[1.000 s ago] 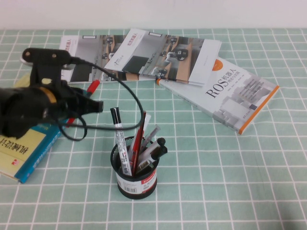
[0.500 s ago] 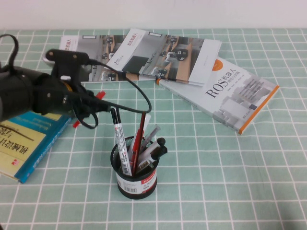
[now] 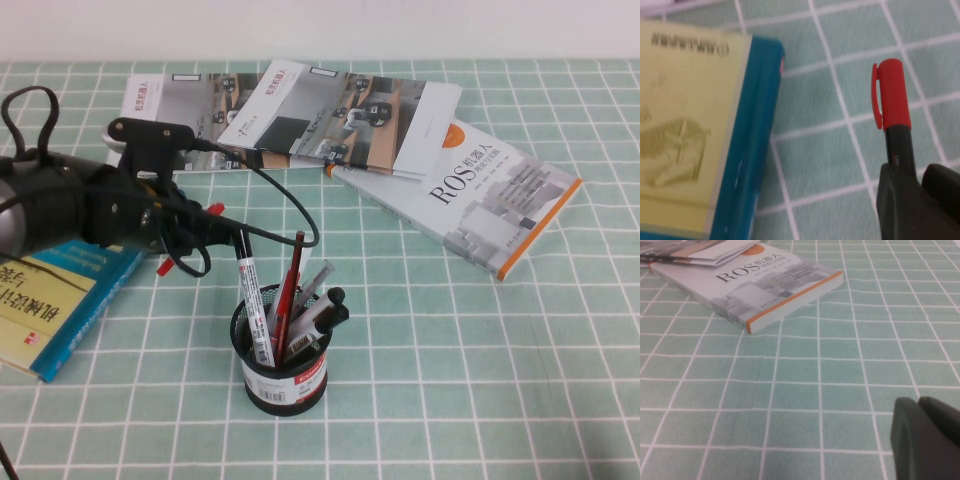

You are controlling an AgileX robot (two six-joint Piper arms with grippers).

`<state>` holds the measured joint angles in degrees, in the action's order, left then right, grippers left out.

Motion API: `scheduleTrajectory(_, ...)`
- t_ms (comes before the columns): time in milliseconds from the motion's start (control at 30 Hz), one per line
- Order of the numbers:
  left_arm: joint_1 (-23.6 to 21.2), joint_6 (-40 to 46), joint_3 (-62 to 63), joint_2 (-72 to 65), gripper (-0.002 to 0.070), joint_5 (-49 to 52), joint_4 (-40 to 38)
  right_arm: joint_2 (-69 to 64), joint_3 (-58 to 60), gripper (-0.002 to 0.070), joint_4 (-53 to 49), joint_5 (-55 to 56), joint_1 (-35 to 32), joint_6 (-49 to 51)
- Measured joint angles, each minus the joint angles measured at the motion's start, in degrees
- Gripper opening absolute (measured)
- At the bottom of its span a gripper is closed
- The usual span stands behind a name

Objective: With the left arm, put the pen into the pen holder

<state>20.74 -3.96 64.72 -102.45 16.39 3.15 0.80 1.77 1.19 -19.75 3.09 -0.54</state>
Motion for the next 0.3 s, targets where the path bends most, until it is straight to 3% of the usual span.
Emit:
scheduleTrajectory(167,0.0,0.2,0.0,0.0,0.0047,2.3,0.0,0.0,0.0,-0.0020,0.0,0.0,0.0,0.0)
scheduleTrajectory(300,0.0,0.4,0.0,0.0,0.0120,4.2,0.0,0.0,0.0,-0.0020,0.0,0.0,0.0,0.0)
